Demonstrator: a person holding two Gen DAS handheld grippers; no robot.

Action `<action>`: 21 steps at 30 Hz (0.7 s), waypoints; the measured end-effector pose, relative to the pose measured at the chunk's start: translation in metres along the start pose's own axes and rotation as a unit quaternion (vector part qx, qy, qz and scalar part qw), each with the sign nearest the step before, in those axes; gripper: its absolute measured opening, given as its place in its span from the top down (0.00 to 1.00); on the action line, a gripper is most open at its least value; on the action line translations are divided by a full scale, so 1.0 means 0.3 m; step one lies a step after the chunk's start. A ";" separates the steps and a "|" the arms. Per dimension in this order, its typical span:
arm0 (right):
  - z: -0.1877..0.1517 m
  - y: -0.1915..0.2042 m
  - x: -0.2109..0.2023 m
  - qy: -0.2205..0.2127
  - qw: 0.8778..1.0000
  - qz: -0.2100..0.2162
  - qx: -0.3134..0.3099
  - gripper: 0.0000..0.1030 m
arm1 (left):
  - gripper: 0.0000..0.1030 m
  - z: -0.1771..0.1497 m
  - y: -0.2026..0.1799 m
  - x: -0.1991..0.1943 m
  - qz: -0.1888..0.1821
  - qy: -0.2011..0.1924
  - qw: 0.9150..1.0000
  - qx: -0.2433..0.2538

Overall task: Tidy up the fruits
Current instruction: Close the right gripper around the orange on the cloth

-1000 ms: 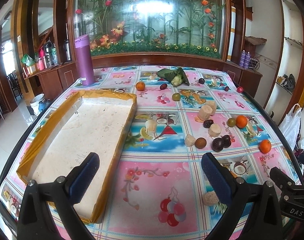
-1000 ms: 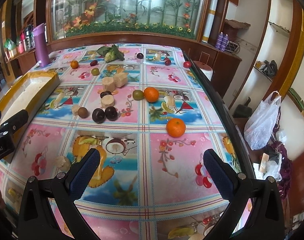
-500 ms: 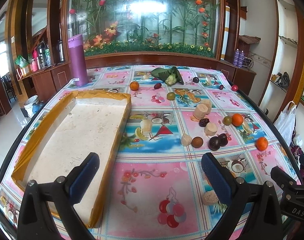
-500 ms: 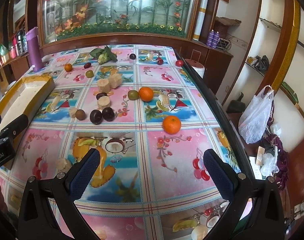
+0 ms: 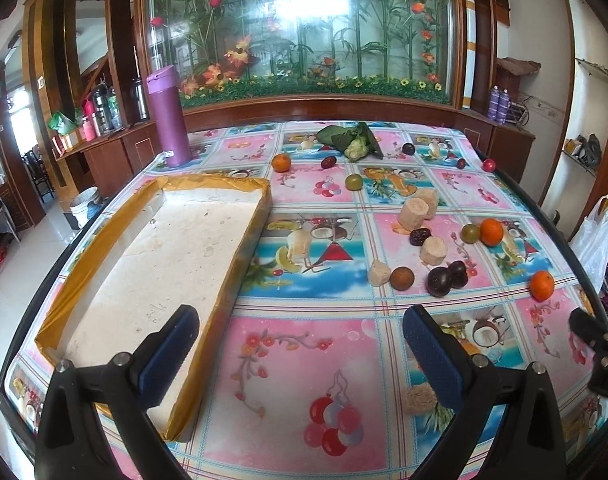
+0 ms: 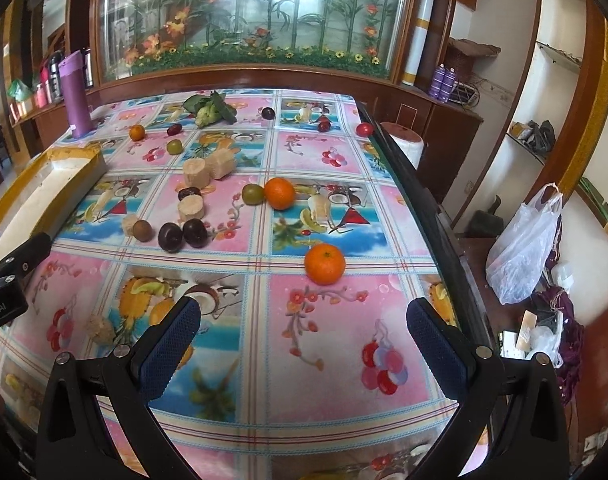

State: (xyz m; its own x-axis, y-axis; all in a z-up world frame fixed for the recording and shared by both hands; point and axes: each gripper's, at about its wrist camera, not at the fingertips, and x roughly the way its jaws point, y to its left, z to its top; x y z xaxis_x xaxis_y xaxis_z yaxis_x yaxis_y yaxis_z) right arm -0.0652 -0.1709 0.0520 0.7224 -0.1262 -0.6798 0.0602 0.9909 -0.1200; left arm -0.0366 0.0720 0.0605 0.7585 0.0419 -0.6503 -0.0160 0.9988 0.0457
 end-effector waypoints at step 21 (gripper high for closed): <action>0.068 -0.094 0.344 0.101 0.989 0.092 -0.061 0.52 | 0.00 -0.010 -0.078 0.051 -0.010 0.069 0.998 0.007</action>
State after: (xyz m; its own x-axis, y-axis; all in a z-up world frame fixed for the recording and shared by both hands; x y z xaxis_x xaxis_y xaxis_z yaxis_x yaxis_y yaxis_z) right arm 0.0217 -0.2110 0.0002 0.5610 0.0363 -0.8270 -0.1523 0.9865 -0.0600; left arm -0.0264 0.0494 0.0472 0.6610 0.0259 -0.7499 0.0077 0.9991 0.0413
